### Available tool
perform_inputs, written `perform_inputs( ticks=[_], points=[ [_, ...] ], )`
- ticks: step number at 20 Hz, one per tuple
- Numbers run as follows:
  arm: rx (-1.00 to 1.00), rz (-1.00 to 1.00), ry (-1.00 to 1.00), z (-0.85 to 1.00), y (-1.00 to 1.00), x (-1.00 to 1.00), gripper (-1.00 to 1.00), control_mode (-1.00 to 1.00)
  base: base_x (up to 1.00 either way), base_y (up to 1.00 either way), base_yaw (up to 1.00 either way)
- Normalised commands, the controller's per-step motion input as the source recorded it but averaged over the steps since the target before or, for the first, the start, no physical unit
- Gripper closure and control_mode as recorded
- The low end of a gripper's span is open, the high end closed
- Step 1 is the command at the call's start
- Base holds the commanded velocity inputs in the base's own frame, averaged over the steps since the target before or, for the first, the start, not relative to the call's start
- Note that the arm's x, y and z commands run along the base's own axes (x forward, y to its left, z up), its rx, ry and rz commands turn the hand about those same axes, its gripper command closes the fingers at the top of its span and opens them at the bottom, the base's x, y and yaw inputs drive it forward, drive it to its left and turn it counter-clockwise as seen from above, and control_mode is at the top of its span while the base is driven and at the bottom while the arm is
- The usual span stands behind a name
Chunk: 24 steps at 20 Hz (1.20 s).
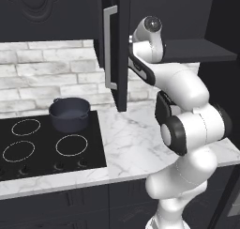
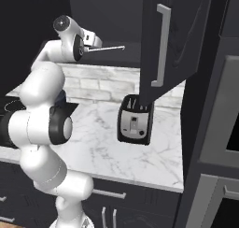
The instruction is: Open the cabinet and move the ladle to the pot. Then close the cabinet.
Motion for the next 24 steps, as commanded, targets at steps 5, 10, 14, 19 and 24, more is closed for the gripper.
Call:
perform_inputs(
  ticks=[5, 10, 14, 19, 24],
  points=[
    [0.0, 0.0, 0.0, -0.09, 0.03, 0.01, 1.0, -1.0, 0.0, 0.0, 0.0],
    [0.0, 0.0, 0.01, -0.1, 0.01, 0.0, 1.0, -1.0, 0.0, 0.0, 0.0],
    [0.0, 0.0, 0.0, 0.0, 0.0, -0.04, 1.0, -1.0, 0.0, 0.0, 0.0],
    [0.0, 0.0, -0.01, 0.03, 0.0, -0.28, 1.0, -1.0, 0.0, 0.0, 0.0],
    [-0.01, 0.01, -0.08, 0.09, -0.15, -0.74, 1.0, -1.0, 0.0, 0.0, 0.0]
  ],
)
